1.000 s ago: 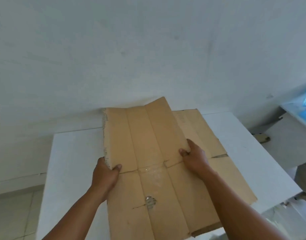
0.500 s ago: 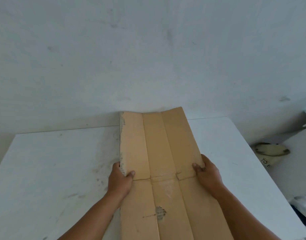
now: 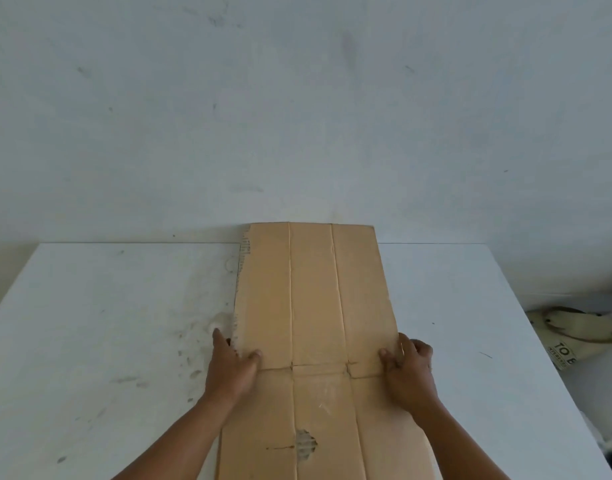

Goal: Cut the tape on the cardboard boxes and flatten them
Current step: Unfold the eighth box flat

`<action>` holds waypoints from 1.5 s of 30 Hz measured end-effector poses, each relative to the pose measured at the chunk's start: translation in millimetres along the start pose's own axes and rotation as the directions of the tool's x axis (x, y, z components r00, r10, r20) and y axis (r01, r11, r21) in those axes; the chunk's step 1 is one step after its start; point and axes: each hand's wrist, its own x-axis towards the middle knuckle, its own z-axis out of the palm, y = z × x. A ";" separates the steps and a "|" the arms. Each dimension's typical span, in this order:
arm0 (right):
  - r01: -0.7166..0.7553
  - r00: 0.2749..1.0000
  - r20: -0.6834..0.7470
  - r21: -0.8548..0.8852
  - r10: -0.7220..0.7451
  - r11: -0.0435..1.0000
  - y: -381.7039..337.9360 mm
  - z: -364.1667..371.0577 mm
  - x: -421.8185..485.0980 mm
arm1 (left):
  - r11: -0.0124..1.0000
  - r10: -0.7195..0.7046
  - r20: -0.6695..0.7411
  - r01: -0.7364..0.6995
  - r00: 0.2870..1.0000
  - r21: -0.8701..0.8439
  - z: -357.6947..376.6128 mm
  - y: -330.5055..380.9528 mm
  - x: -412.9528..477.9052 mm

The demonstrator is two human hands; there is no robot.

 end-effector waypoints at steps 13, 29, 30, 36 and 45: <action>-0.038 0.997 0.072 -0.011 0.038 0.999 -4.1 7.5 12.0 | 0.997 -0.066 0.029 0.065 0.997 0.038 4.8 3.6 7.6; -0.263 0.950 0.214 0.154 0.228 0.952 0.3 -12.3 26.8 | 0.914 -0.279 0.294 0.347 0.914 -0.212 0.2 -0.9 34.9; -0.269 0.948 0.228 0.205 0.221 0.941 0.0 -12.5 26.4 | 0.914 -0.276 0.306 0.347 0.911 -0.209 1.3 -1.0 33.9; -0.320 0.922 0.316 0.299 0.223 0.899 -1.9 -12.4 26.6 | 0.942 -0.220 0.296 0.281 0.929 -0.182 0.5 -3.6 35.8; -0.316 0.926 0.316 0.356 0.205 0.880 -2.4 -25.7 19.2 | 0.944 -0.134 0.308 0.216 0.942 -0.249 -10.0 -7.4 20.6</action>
